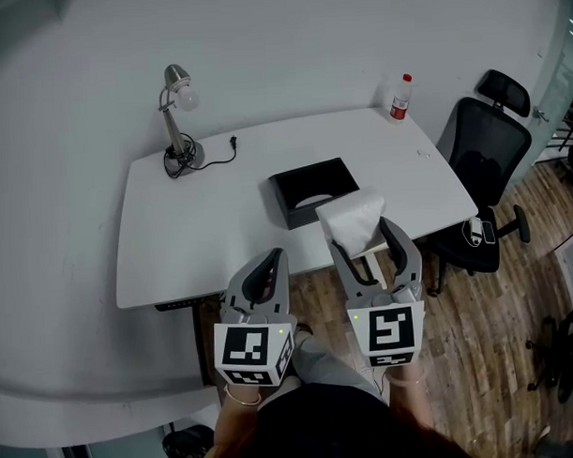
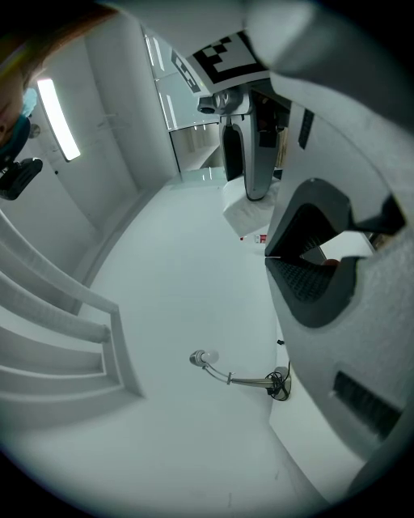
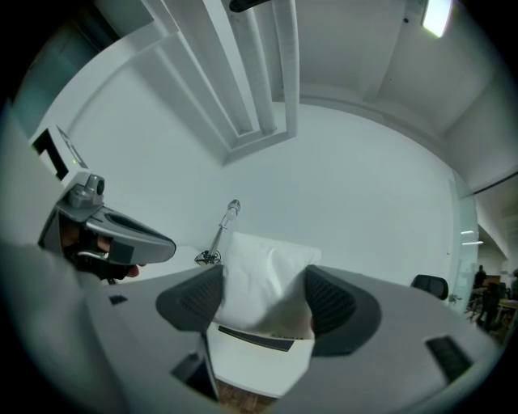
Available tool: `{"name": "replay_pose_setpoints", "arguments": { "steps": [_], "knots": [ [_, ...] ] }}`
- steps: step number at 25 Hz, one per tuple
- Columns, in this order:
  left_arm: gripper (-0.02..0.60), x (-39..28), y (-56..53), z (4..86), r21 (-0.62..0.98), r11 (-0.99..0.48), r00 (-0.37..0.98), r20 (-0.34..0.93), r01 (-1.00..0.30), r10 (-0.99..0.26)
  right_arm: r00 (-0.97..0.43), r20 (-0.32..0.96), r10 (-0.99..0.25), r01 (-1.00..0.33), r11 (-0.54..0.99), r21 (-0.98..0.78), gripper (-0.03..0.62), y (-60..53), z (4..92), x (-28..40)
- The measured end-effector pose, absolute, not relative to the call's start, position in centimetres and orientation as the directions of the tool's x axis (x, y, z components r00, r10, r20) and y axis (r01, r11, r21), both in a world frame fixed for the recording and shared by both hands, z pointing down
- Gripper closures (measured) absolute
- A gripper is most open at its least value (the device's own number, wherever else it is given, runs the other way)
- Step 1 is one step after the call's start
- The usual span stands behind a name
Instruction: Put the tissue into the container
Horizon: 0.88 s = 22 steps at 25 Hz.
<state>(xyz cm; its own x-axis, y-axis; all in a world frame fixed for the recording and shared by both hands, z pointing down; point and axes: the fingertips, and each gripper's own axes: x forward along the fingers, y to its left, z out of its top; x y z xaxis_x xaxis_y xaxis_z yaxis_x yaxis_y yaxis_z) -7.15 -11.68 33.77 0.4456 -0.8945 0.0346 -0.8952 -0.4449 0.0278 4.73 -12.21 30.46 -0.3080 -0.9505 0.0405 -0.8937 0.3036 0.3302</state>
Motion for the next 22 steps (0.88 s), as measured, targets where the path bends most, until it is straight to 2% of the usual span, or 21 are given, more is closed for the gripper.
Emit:
{"name": "replay_pose_setpoints", "arguments": {
  "steps": [22],
  "knots": [
    [0.554, -7.3, -19.6, 33.8, 0.017, -0.464, 0.465, 0.055, -0.885, -0.884, -0.316, 0.093, -0.944, -0.891, 0.329, 0.314, 0.263, -20.2, 31.5, 4.1]
  ]
}}
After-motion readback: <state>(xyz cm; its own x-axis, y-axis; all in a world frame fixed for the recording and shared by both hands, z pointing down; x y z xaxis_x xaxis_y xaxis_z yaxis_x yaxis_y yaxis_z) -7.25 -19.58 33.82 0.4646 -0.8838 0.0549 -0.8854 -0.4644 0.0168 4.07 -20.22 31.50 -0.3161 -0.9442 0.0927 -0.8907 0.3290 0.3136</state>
